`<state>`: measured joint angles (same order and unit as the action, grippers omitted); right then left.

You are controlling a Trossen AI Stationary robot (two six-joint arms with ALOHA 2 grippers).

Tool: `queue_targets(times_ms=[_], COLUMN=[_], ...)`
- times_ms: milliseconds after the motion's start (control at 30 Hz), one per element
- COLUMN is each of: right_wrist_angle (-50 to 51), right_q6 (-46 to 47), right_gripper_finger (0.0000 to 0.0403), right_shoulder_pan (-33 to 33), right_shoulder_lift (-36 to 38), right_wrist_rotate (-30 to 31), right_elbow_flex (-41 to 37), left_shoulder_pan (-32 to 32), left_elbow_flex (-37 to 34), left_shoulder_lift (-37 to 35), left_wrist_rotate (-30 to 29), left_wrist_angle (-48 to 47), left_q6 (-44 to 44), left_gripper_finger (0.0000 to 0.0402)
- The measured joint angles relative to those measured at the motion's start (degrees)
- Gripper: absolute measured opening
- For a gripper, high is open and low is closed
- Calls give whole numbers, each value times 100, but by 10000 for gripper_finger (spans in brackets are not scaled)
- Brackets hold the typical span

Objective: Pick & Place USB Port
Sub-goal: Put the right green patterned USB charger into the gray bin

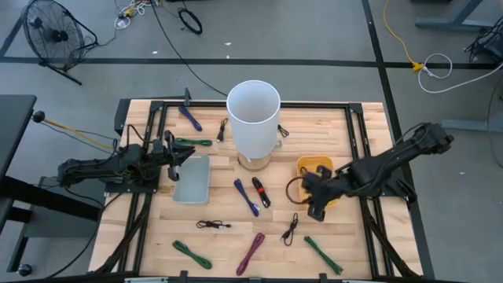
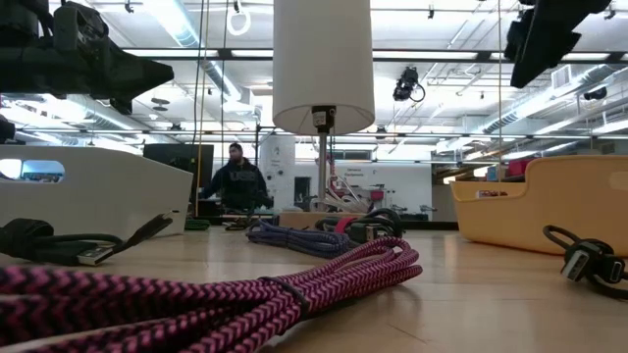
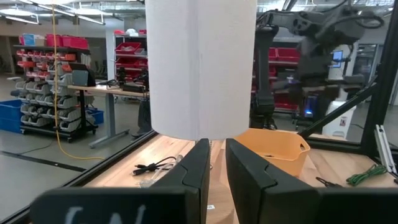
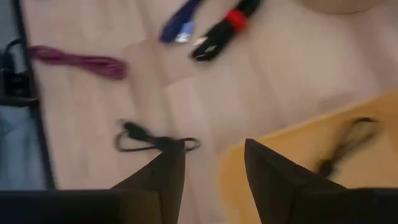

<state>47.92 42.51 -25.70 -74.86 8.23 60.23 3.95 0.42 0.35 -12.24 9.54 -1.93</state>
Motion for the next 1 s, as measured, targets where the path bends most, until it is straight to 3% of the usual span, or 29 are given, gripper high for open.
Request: queue_targets(times_ms=[233,533,833,1000], right_wrist_angle=[-59,-193,-587,-623], right_q6=[701,2053,4182,4876], right_gripper_finger=[153,145,139,139], right_shoulder_pan=[-79,-510,-1913,-2437], right_shoulder_lift=[-774,-1232,-1296,-1416], right_wrist_rotate=[-1035,-1548,-943,-591], right_elbow_flex=[0,0,0,-4], left_shoulder_pan=[0,-2,-2,-1], left_elbow_flex=[-1,1,-1,-1], left_shoulder_lift=[-1,-1,1,1], left_wrist_rotate=[-63,-62,166,310], left_wrist_angle=[170,258,256,255], left_q6=[308,51,-198,-346], left_gripper_finger=[58,58,58,58])
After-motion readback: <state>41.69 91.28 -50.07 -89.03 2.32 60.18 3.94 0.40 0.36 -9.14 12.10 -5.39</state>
